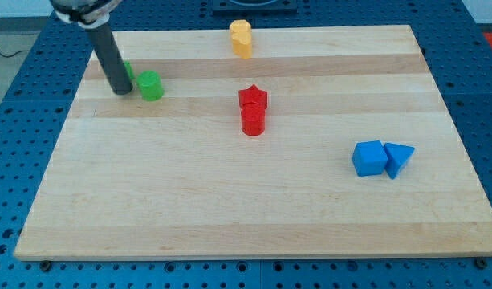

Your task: Move green star left horizontally to yellow heart

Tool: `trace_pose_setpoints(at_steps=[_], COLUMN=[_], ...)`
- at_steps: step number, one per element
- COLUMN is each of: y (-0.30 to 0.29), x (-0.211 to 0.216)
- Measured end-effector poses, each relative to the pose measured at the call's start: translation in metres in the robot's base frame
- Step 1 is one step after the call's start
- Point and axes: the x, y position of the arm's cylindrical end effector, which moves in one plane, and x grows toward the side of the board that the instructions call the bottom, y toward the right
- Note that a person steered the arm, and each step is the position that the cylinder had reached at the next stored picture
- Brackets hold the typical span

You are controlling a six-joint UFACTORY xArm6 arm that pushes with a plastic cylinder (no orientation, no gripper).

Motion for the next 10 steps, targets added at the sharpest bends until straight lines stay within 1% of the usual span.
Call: trace_pose_setpoints(at_steps=[1, 2, 3, 5, 7, 8, 10], y=[-0.009, -0.009, -0.037, -0.043, -0.043, -0.043, -0.032], x=[-0.026, 0.005, 0.017, -0.039, -0.082, -0.083, -0.031])
